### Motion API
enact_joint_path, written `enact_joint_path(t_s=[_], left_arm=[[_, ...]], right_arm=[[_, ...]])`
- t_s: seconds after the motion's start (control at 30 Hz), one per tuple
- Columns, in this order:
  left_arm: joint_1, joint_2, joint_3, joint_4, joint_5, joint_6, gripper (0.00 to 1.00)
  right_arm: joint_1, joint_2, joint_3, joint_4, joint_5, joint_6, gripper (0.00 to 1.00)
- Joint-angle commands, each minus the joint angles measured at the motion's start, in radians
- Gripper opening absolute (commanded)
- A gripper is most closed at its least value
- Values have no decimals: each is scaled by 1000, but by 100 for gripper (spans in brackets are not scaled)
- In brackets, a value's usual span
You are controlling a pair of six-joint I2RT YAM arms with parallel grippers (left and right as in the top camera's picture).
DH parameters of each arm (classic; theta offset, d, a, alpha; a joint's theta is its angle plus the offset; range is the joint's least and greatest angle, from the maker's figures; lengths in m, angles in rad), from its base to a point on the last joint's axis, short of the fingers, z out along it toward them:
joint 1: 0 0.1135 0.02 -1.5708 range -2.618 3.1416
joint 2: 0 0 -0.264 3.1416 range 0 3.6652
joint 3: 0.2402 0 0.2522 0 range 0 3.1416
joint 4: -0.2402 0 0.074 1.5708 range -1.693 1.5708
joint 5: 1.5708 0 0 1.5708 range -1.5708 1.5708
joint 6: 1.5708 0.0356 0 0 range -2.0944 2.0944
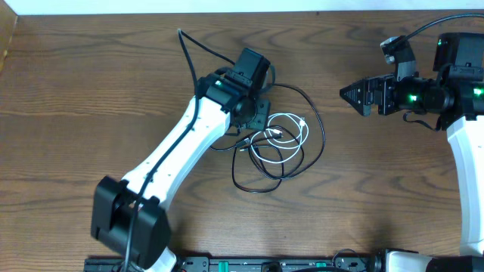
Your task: Untangle cables
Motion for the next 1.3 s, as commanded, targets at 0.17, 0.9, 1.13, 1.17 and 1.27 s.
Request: enact_joint_path(t_s=[0.17, 0.9, 1.13, 1.17, 1.27], left_arm=[[160, 26, -8, 32, -339, -179, 62], [304, 243, -5, 108, -80, 15, 22], [276, 105, 91, 79, -64, 34, 7], [264, 64, 104, 87, -35, 56, 7], [229, -56, 120, 129, 47, 84, 8]], right_arm=[[0, -1, 9, -26, 37, 4, 98], [0, -1, 9, -27, 36, 12, 98], [0, -1, 9, -15, 36, 12, 99], [0, -1, 9, -11, 36, 12, 99], [0, -1, 9, 0, 36, 12, 99]])
